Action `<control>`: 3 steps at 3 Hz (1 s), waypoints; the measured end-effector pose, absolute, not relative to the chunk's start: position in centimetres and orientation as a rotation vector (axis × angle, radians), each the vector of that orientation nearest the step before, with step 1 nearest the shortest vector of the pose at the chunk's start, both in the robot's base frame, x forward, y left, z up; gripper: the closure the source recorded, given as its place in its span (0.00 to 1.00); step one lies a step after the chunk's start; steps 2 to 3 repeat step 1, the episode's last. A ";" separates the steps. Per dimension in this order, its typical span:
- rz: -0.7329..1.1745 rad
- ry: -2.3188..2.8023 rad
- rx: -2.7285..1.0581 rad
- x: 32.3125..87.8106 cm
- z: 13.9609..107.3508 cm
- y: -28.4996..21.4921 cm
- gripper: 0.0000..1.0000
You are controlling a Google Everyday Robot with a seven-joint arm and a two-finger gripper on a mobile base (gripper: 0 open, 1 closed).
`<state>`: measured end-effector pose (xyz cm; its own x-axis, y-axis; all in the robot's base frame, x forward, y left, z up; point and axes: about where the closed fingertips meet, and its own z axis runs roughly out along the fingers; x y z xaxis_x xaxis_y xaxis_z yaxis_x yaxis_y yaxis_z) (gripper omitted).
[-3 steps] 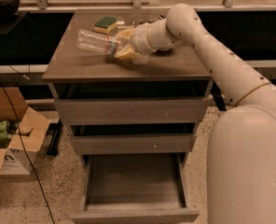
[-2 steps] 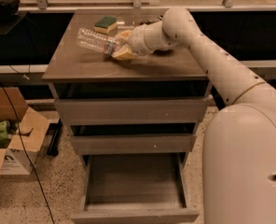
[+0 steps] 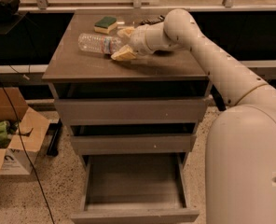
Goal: Pick water bottle from bottom drawer and place on counter
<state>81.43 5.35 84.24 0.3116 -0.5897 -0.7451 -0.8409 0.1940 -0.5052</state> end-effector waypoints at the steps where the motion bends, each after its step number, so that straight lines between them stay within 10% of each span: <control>1: 0.291 1.378 -1.496 81.4 84.2 5.4 0.00; 3: 0.291 1.378 -1.496 81.4 84.2 5.4 0.00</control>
Offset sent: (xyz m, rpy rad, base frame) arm 0.0000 0.0000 0.0000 0.0000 0.0000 0.0000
